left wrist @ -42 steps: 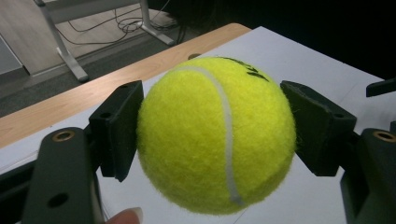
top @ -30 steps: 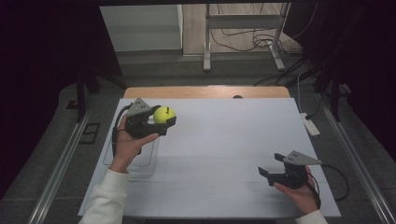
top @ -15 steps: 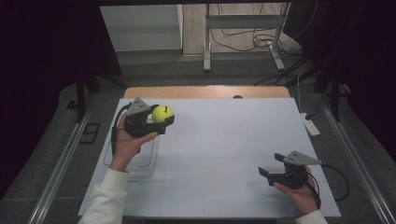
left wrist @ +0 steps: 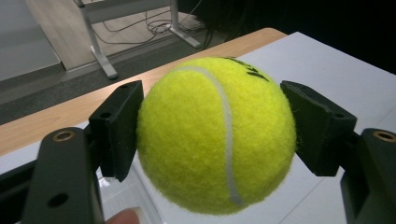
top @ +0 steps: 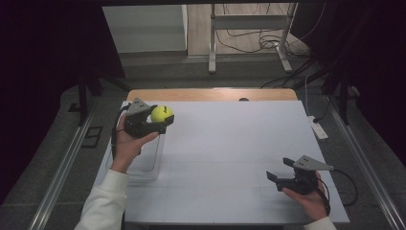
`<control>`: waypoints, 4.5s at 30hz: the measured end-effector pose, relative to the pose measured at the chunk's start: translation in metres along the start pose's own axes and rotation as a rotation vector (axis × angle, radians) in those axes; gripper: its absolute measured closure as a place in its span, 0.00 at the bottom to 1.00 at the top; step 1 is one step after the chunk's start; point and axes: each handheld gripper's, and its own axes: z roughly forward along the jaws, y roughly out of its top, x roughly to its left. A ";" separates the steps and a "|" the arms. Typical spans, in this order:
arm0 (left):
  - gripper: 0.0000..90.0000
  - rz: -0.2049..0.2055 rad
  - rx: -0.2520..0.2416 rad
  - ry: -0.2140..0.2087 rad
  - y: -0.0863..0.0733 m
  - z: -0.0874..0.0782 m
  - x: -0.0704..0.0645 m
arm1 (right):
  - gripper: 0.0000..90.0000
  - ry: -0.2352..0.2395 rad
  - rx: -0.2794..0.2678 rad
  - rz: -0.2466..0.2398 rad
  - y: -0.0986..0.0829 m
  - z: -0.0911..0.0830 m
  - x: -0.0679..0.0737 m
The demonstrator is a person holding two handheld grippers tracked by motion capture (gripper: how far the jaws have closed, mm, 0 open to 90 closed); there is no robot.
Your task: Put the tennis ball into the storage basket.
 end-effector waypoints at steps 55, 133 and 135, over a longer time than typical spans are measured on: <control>0.29 -0.083 0.042 0.146 -0.005 0.015 0.053 | 0.14 0.001 0.006 -0.006 0.000 0.002 0.001; 0.29 -0.217 0.168 0.309 -0.017 0.033 0.131 | 0.14 -0.001 0.012 -0.003 0.000 0.004 0.000; 0.29 -0.218 0.172 0.310 -0.018 0.033 0.131 | 0.14 0.000 0.012 -0.003 0.000 0.004 0.000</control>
